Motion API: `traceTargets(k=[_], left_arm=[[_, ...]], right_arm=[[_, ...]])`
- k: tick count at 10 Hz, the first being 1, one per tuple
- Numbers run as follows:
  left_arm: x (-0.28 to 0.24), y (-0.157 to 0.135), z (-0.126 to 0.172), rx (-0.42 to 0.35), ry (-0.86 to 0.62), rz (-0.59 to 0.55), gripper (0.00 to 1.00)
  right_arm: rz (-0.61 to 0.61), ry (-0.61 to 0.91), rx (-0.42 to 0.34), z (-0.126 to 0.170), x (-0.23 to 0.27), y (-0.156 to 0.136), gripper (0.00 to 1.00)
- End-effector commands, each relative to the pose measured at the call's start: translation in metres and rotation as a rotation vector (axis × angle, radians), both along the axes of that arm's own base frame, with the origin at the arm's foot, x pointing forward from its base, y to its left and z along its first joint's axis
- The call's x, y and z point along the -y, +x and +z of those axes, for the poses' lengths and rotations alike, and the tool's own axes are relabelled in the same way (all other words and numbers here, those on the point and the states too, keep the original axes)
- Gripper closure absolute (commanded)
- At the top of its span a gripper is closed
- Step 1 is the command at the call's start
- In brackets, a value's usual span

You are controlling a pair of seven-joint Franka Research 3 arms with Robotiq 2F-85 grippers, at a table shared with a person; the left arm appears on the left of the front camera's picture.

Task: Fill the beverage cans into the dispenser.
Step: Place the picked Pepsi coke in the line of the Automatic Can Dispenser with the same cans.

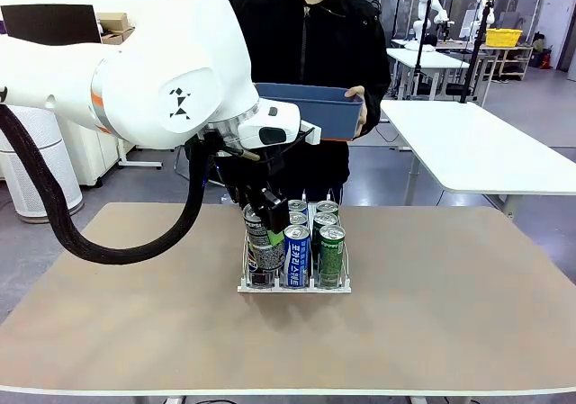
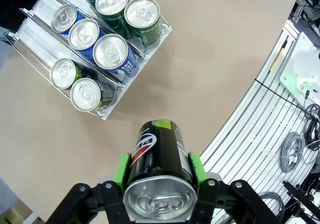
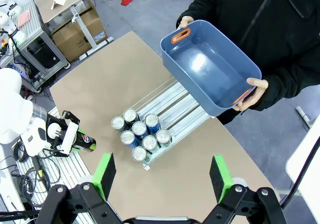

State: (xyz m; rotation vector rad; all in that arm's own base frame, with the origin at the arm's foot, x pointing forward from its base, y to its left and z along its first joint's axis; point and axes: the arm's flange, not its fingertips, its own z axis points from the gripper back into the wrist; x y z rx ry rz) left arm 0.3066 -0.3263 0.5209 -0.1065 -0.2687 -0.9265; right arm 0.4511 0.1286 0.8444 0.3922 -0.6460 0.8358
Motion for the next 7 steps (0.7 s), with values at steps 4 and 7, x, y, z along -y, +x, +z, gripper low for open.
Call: traceTargets(k=[4, 7], left_arm=[[0.005, 0.004, 0.003, 0.028, 0.014, 0.0, 0.42], [-0.002, 0.004, -0.02, 0.048, 0.03, 0.027, 0.42]], right_arm=[[0.002, -0.001, -0.001, 0.001, 0.0, -0.001, 0.0], [0.002, -0.001, -0.001, 0.001, 0.0, -0.001, 0.0]])
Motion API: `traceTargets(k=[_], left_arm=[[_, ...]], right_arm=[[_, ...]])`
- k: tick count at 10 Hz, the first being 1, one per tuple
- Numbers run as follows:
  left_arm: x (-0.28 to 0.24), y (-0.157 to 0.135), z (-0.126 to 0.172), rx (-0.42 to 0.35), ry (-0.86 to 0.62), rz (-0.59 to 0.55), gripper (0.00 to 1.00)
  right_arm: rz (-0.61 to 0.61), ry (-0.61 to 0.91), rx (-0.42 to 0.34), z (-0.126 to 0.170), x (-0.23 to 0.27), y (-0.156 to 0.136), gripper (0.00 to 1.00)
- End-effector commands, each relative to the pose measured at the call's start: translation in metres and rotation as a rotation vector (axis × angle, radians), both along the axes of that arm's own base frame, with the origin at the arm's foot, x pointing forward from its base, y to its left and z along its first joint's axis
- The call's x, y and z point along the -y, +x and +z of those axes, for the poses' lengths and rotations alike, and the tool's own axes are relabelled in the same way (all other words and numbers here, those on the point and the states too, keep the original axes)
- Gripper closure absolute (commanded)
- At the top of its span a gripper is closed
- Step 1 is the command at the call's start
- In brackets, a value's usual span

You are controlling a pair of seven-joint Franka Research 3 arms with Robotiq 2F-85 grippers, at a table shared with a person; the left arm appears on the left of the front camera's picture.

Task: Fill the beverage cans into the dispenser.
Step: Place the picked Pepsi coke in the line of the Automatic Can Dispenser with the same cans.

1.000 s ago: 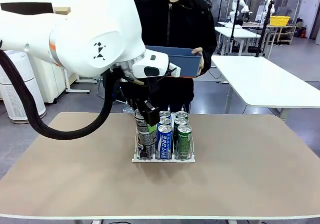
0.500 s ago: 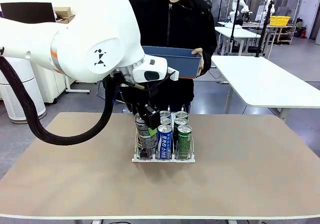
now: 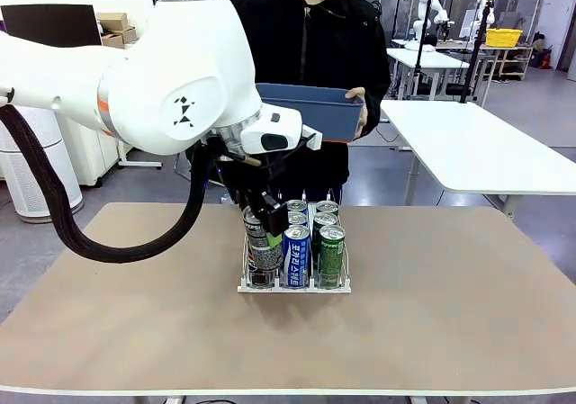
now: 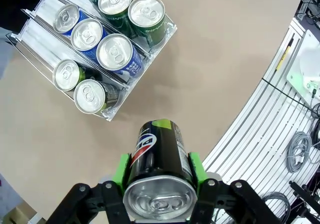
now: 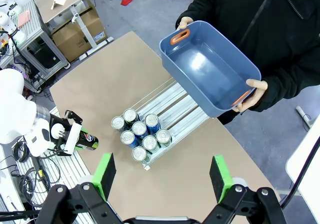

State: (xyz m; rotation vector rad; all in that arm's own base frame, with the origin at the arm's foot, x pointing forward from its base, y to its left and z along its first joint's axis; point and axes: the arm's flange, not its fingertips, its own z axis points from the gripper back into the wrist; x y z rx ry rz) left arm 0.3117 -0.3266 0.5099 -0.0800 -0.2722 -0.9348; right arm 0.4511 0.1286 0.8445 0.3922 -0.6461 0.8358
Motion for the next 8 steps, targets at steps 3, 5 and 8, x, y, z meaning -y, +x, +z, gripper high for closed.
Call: traceTargets(k=[3, 5, 8], left_arm=[[-0.01, 0.0, -0.034, 0.054, 0.057, 0.055, 0.42], [-0.012, 0.0, -0.048, 0.108, 0.115, 0.061, 1.0], [-0.013, 0.008, -0.059, 0.148, 0.081, 0.104, 1.0]], right_arm=[[0.002, -0.001, -0.001, 0.001, 0.0, -0.001, 0.0], [0.002, -0.001, -0.001, 0.001, 0.0, -0.001, 0.0], [0.002, -0.001, -0.001, 0.001, 0.0, -0.001, 0.0]])
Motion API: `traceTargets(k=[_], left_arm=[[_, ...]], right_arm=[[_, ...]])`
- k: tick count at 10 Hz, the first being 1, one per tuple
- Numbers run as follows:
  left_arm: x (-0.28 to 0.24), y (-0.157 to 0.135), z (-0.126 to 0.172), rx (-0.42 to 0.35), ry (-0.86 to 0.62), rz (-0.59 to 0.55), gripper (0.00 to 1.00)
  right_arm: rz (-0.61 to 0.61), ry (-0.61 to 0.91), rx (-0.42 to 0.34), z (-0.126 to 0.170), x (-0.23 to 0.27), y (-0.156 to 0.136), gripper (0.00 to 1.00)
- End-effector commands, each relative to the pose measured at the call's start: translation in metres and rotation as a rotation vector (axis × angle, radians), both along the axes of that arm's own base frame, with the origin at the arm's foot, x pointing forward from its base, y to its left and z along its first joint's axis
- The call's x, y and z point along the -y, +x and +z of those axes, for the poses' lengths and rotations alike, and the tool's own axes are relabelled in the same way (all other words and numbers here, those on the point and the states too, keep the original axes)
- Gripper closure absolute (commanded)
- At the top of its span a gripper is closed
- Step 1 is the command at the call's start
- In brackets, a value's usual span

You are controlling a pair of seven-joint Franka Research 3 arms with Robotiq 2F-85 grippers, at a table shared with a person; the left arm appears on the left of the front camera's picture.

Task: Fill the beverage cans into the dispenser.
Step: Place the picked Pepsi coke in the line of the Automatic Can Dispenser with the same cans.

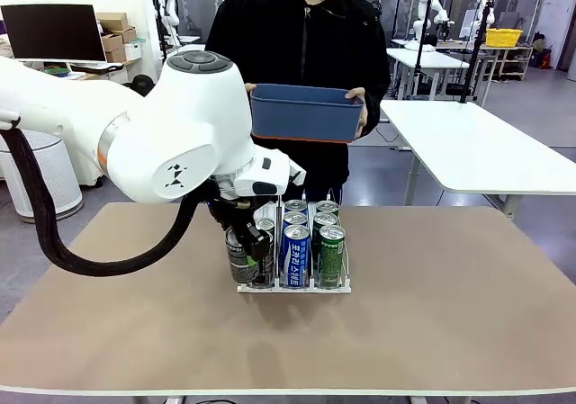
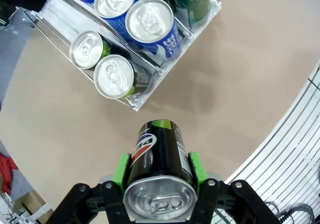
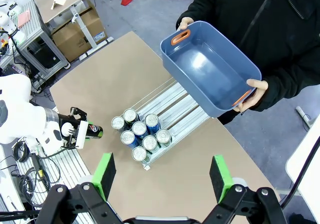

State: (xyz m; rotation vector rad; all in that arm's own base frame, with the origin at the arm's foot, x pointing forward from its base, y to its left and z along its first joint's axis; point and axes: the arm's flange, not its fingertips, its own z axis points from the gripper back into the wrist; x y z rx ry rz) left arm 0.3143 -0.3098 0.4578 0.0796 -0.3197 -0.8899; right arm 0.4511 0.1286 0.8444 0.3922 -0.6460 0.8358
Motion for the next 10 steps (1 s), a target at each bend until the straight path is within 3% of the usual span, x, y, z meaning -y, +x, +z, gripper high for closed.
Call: traceTargets(k=[1, 5, 9, 10], left_arm=[[0.002, 0.007, -0.01, 0.067, -0.067, 0.074, 1.0], [-0.002, 0.016, -0.021, 0.04, -0.124, 0.096, 1.0], [0.0, 0.012, -0.013, 0.044, -0.099, 0.083, 1.0], [0.001, 0.014, -0.019, 0.035, -0.1, 0.085, 0.42]], right_arm=[[0.002, -0.001, -0.001, 0.001, 0.0, -0.001, 0.0], [0.002, -0.001, -0.001, 0.001, 0.0, -0.001, 0.0], [0.002, -0.001, -0.001, 0.001, 0.0, -0.001, 0.0], [0.002, -0.001, -0.001, 0.001, 0.0, -0.001, 0.0]])
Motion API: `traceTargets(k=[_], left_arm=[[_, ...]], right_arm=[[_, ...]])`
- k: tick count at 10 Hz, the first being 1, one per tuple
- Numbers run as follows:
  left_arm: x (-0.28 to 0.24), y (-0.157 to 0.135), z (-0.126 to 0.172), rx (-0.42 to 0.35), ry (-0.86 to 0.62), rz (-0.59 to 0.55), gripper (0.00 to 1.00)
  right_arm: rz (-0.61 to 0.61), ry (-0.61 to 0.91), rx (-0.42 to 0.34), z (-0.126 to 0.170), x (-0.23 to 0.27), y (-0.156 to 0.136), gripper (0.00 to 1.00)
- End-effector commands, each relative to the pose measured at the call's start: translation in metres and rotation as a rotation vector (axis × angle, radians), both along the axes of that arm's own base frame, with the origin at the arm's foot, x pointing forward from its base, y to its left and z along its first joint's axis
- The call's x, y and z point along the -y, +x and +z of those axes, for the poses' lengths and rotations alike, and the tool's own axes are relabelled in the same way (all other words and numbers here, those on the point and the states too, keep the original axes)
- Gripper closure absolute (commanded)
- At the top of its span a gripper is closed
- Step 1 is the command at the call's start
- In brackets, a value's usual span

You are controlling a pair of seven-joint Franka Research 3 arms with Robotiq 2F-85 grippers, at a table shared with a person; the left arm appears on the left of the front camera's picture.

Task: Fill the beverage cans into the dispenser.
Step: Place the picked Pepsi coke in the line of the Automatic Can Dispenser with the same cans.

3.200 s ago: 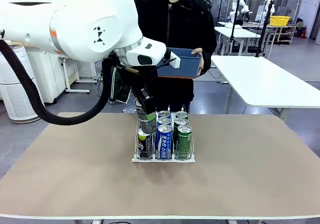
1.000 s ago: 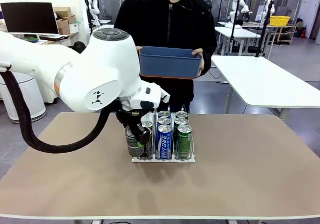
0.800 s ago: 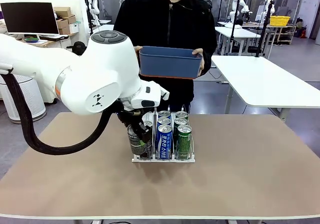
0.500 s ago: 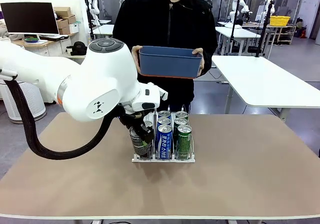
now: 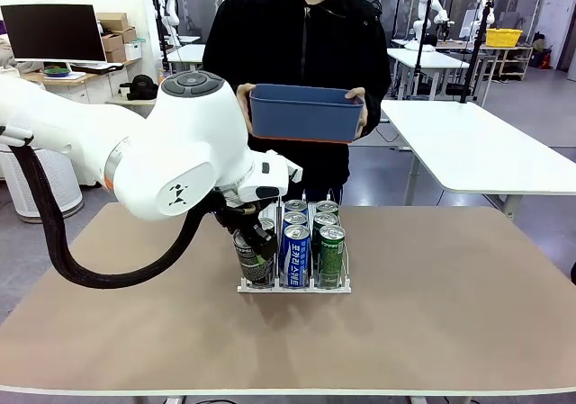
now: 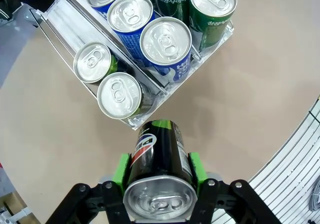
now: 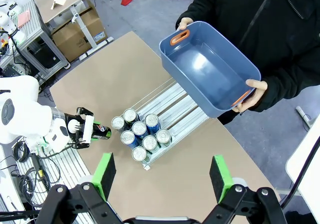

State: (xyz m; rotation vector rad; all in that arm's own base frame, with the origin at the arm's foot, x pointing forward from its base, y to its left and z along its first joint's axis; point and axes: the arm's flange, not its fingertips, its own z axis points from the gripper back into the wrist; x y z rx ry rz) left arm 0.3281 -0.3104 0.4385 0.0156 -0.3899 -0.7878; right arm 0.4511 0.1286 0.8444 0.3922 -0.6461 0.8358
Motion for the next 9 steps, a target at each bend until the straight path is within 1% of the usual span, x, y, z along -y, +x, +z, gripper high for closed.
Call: traceTargets(k=[1, 3, 4, 5, 7, 9], left_arm=[[-0.001, 0.01, -0.006, 0.014, -0.001, -0.042, 0.42], [-0.004, 0.031, -0.014, 0.006, -0.053, -0.038, 0.42], [0.0, 0.036, -0.018, 0.016, -0.06, -0.009, 0.42], [0.002, 0.041, -0.02, 0.021, -0.069, -0.015, 0.42], [-0.005, 0.054, -0.025, 0.005, -0.082, -0.001, 0.42], [-0.006, 0.063, -0.031, 0.017, -0.07, 0.046, 0.42]], right_arm=[[0.002, -0.001, -0.001, 0.001, 0.0, -0.001, 0.0], [0.002, -0.001, -0.001, 0.001, 0.0, -0.001, 0.0], [0.002, -0.001, -0.001, 0.001, 0.0, -0.001, 0.0], [0.002, -0.001, -0.001, 0.001, 0.0, -0.001, 0.0], [0.002, -0.001, -0.001, 0.001, 0.0, -0.001, 0.0], [0.002, -0.001, -0.001, 0.001, 0.0, -0.001, 0.0]])
